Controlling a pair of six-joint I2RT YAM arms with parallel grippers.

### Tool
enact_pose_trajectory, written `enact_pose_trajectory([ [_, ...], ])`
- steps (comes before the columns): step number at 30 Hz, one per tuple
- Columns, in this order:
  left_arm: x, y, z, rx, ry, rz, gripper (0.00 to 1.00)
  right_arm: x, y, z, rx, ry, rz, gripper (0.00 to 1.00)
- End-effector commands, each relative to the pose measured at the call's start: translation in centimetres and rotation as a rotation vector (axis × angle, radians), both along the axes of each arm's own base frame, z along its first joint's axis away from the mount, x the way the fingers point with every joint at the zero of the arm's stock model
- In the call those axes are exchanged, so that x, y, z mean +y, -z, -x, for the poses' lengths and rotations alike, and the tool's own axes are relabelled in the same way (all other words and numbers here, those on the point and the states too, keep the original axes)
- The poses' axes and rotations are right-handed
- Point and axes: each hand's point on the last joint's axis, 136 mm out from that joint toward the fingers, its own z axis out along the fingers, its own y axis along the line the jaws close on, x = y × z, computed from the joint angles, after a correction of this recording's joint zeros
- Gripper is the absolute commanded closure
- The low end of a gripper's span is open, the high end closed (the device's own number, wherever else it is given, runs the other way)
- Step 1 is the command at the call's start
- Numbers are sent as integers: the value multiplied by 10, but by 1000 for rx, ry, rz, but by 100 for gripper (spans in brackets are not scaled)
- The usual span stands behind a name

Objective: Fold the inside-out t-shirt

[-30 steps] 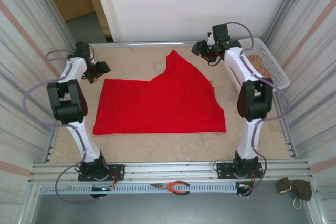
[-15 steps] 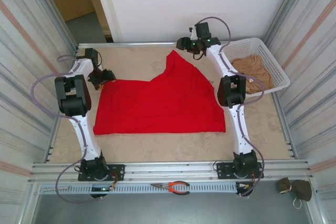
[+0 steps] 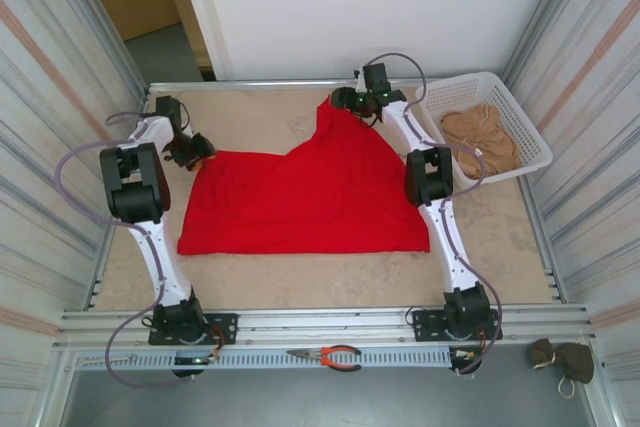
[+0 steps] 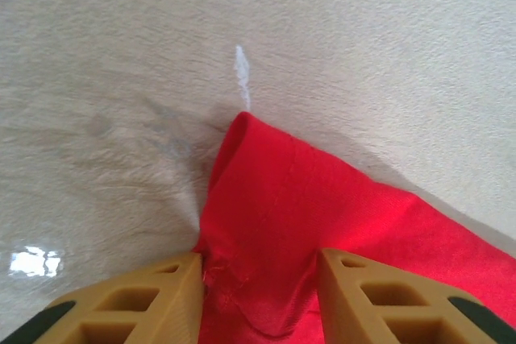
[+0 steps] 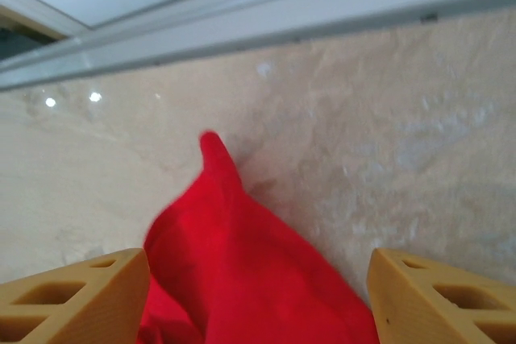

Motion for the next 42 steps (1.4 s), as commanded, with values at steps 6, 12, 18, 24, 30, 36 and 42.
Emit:
enact_pose_trajectory([
  [6,-9,-8,-1,-18,1,57,44,15,4,-13,-21,30,-117,28],
  [12,-3,-15,-4,-35,-8,56,40,27,9,-7,8,6,-147,31],
  [18,2,-16,-7,-39,-21,66,39,34,16,5,62,-32,-157,55],
  [24,9,-26,-10,-63,-29,56,38,29,11,12,81,-57,-131,86],
  [30,22,-34,-18,-89,-33,-39,37,14,-29,14,60,-57,-154,100],
  [36,14,-22,-31,-69,55,-123,35,11,-56,20,45,-78,-173,100],
  [42,13,-9,-26,-17,108,-202,34,10,-62,25,53,-90,-185,100],
])
